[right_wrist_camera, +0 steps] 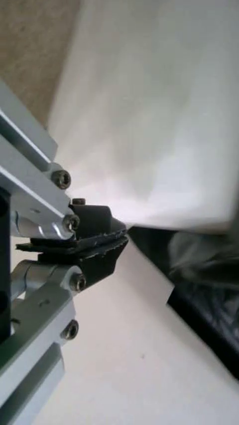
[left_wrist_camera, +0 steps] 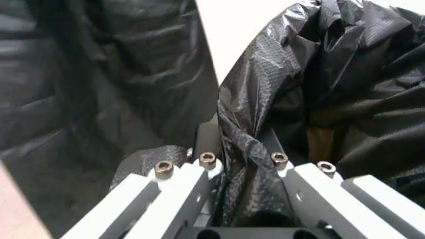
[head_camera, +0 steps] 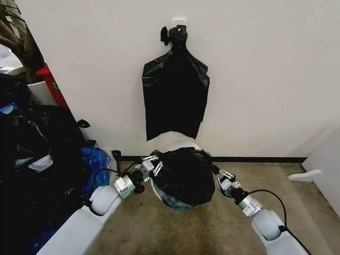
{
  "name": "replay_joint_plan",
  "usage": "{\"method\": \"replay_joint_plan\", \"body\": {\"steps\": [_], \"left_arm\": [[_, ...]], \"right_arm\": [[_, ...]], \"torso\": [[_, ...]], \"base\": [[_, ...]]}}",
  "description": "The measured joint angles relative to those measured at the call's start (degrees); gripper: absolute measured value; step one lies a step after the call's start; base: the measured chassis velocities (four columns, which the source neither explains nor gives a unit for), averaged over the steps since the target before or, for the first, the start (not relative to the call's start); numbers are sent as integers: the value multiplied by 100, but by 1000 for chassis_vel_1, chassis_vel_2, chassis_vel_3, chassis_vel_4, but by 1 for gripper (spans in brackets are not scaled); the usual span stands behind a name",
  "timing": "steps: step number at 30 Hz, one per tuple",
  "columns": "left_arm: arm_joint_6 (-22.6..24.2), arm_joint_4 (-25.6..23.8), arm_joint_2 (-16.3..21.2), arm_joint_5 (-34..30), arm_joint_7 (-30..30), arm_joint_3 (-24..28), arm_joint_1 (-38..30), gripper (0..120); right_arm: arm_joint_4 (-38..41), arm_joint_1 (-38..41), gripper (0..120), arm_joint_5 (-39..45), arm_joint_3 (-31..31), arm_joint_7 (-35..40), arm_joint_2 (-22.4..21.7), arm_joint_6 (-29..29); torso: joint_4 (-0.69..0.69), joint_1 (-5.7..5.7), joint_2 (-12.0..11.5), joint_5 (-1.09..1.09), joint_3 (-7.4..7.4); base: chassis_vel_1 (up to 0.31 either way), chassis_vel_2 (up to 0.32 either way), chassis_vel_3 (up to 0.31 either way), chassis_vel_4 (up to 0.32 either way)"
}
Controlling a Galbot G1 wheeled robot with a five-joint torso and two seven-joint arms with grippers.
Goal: Place the garbage bag over the trash bin.
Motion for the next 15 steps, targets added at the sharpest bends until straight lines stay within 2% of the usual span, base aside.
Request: {"method": "replay_joint_plan", "body": {"steps": [2, 5, 8, 10, 11, 12, 15], "left_arm": [[101, -37, 5, -104, -133, -7, 11, 4], [378, -125, -8, -272, -628, -13, 55, 4], [930, -342, -78, -680, -1373, -6, 143, 4], [1028, -389, -92, -756, -1501, 3, 158, 4], [1247, -494, -130, -922, -1760, 26, 193, 4], [1544, -638, -177, -1168, -2083, 56, 231, 4], [1892, -837, -269, -1632, -2484, 67, 258, 4]], "right_arm": [[-6, -48, 0, -71, 16, 232, -6, -69], [127, -202, 11, 205, -58, 733, -10, -259], [818, -576, 26, 1485, -410, 1138, -4, -686], [966, -646, 26, 1713, -488, 1183, -1, -763], [1245, -762, 33, 2181, -637, 1250, 0, -909], [1793, -956, 38, 3068, -919, 1427, 0, -1225], [2664, -1287, 50, 4370, -1392, 1791, -10, -1787]], "torso": [[0, 0, 0, 0, 0], [-1, 0, 0, 0, 0], [1, 0, 0, 0, 0], [0, 0, 0, 0, -1], [0, 0, 0, 0, -1], [0, 0, 0, -1, -1], [-1, 0, 0, -2, -1]], "base": [[0, 0, 0, 0], [0, 0, 0, 0], [0, 0, 0, 0], [0, 0, 0, 0], [0, 0, 0, 0], [0, 0, 0, 0], [0, 0, 0, 0]]}}
